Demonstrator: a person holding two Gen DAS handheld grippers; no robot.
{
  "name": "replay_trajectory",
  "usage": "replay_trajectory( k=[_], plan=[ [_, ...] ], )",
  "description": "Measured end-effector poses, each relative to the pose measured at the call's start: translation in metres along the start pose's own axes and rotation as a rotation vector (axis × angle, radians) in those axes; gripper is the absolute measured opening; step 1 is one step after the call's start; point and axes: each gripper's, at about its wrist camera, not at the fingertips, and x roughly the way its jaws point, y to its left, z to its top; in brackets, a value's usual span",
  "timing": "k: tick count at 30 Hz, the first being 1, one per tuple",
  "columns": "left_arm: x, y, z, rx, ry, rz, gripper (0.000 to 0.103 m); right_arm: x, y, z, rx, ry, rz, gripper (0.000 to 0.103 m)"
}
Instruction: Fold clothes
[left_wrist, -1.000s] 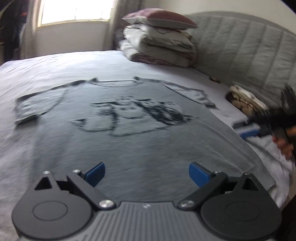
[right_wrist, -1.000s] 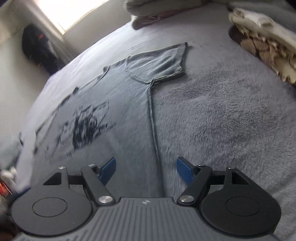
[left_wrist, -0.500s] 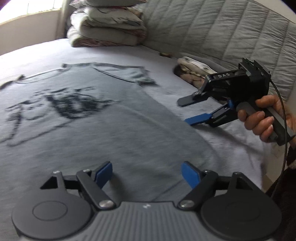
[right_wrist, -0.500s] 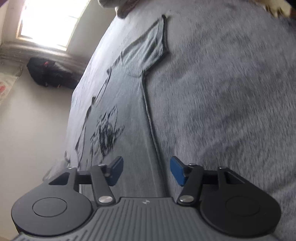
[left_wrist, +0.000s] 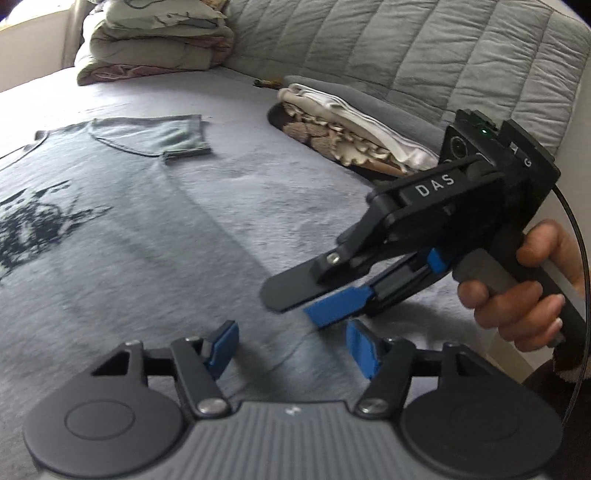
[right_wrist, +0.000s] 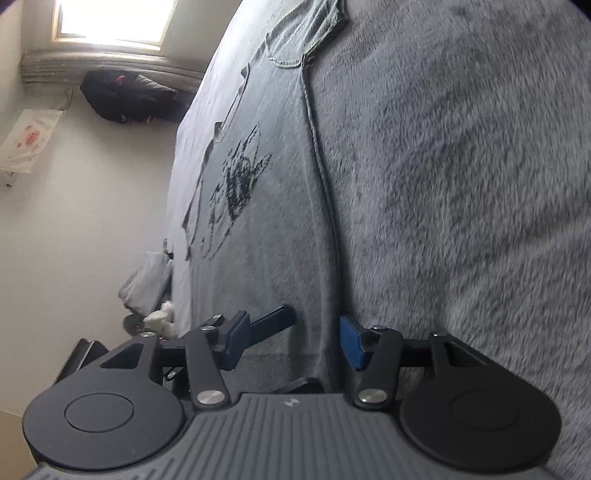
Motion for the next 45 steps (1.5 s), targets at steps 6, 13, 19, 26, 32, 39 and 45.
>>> replay_trajectory(
  k=[6,13,19,26,32,39,45],
  plan=[
    [0.007,-0.01,0.008,0.008,0.03,0.016,0.063,-0.004,0.007,0.001,0.013,-0.002,0.062,0.056],
    [0.013,-0.003,0.009,-0.055,0.039,0.051,0.032,-0.004,0.007,0.009,0.044,-0.008,0.124,0.056],
    [0.008,0.02,0.002,-0.184,0.017,0.036,0.004,-0.007,0.005,0.031,0.062,-0.099,0.095,0.056],
    [-0.005,0.043,-0.012,-0.327,-0.02,-0.034,0.004,0.007,0.001,0.079,0.139,-0.341,0.01,0.056],
    [-0.013,0.059,-0.024,-0.418,-0.057,-0.075,0.004,0.041,-0.001,0.126,0.2,-0.49,-0.048,0.043],
    [-0.022,0.078,-0.033,-0.499,-0.081,-0.117,0.003,0.056,-0.014,0.156,0.282,-0.634,-0.084,0.019],
    [-0.026,0.09,-0.04,-0.552,-0.093,-0.149,0.003,0.075,0.016,0.166,0.105,-0.759,-0.24,0.008]
  ],
)
